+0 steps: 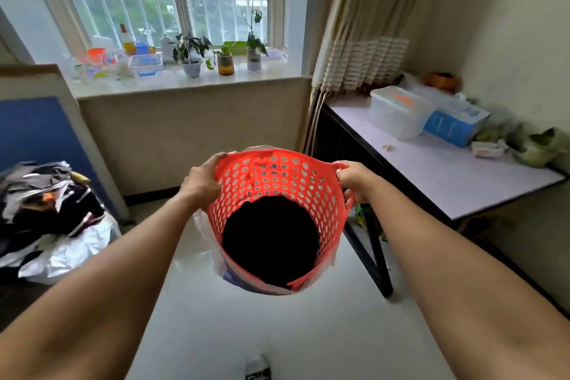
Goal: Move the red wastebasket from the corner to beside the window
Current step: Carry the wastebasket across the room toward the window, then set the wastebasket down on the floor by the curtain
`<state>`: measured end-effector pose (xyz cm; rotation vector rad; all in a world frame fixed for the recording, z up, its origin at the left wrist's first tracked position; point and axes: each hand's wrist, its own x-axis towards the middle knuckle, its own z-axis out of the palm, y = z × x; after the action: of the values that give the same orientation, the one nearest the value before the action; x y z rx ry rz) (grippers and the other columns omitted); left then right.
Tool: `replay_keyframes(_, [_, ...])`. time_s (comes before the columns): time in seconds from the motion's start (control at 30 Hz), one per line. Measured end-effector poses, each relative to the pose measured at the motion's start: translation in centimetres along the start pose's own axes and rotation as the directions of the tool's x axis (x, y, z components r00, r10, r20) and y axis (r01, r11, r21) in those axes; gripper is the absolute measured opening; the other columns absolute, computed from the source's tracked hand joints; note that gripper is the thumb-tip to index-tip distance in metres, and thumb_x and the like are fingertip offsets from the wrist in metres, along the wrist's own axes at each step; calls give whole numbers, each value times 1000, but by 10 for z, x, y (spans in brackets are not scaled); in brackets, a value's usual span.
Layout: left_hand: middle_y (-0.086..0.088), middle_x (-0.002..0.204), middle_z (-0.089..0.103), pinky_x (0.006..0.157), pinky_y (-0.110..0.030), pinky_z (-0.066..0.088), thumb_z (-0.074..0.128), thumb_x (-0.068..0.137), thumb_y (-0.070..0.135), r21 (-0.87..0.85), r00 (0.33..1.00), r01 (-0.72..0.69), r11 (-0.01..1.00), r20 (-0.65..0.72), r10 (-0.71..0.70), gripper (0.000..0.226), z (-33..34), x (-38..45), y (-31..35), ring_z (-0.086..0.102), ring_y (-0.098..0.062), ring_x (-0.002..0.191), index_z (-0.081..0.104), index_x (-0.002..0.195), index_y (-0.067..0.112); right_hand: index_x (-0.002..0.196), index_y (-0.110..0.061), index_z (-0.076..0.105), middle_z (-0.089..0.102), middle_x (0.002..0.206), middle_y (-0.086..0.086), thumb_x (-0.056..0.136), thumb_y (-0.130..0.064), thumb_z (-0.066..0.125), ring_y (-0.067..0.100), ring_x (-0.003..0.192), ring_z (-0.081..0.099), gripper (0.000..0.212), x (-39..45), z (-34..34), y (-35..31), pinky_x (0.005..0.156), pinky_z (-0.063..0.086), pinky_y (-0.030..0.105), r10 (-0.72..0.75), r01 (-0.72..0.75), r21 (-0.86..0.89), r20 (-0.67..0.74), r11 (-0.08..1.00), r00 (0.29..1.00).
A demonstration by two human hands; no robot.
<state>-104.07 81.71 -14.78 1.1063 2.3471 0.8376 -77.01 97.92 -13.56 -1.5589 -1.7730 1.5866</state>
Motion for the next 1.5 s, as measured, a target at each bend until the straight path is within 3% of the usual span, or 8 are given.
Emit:
replay_keyframes(0.27, [-19, 128, 62, 92, -47, 54, 44, 70, 15, -7, 997, -25, 1000, 69, 26, 81, 27, 194, 16, 63, -40, 108, 39, 142, 49, 92, -13, 69, 61, 73, 7, 94, 0, 39, 17, 53, 53, 33, 181, -6, -50, 39, 41, 23, 37, -38, -5, -101, 999, 994])
replay_keyframes(0.43, [-18, 126, 63, 96, -48, 52, 47, 69, 20, -23, 997, -19, 1000, 74, 21, 79, 33, 291, 41, 63, -40, 109, 38, 142, 50, 108, -20, 73, 51, 62, 7, 96, -6, 35, 7, 21, 33, 43, 280, -21, -78, 30, 36, 20, 66, -61, 47, -120, 997, 991])
replay_keyframes(0.67, [-15, 128, 63, 95, -47, 53, 51, 75, 12, -5, 997, 11, 1000, 78, -10, 78, 62, 444, 65, 63, -38, 110, 40, 141, 52, 124, -26, 68, 67, 58, 1, 99, -6, 40, 15, 37, 55, 42, 432, -42, -117, 31, 42, 22, 105, -99, 68, -91, 993, 990])
replay_keyframes(0.83, [-13, 126, 64, 93, -46, 54, 50, 75, 13, 24, 995, 43, 999, 87, -45, 77, 103, 563, 83, 64, -36, 107, 39, 140, 53, 112, -27, 71, 61, 64, 2, 98, -4, 37, 10, 26, 46, 43, 558, -55, -134, 34, 43, 22, 141, -136, 59, -90, 989, 986])
replay_keyframes(1.07, [-13, 113, 69, 95, -44, 51, 51, 77, 21, -17, 988, 130, 991, 84, -128, 71, 151, 693, 78, 64, -37, 105, 36, 132, 63, 124, -28, 71, 59, 62, -6, 90, -3, 33, 2, 30, 46, 57, 702, -58, -155, 34, 38, 15, 121, -116, 53, -115, 992, 986])
replay_keyframes(1.27, [-13, 118, 68, 96, -42, 50, 50, 79, 20, -27, 982, 155, 988, 113, -151, 72, 184, 805, 58, 63, -36, 110, 34, 132, 65, 132, -31, 67, 58, 77, -7, 93, -6, 31, 8, 52, 49, 58, 817, -49, -163, 36, 37, 14, 154, -155, 2, -130, 988, 979])
replay_keyframes(1.43, [-11, 118, 69, 98, -46, 50, 49, 80, 18, -11, 972, 162, 987, 172, -158, 72, 233, 899, 23, 64, -35, 111, 33, 133, 64, 137, -29, 63, 62, 97, -2, 96, -7, 36, 14, 74, 55, 54, 923, -24, -138, 54, 38, 23, 192, -194, -10, -128, 981, 973])
replay_keyframes(1.5, [-12, 118, 68, 96, -46, 50, 49, 80, 19, 8, 969, 171, 985, 182, -169, 71, 256, 922, 7, 63, -36, 110, 33, 135, 61, 131, -30, 68, 63, 87, -6, 93, -9, 40, 13, 72, 55, 52, 955, -12, -120, 52, 38, 24, 184, -188, -21, -131, 982, 974])
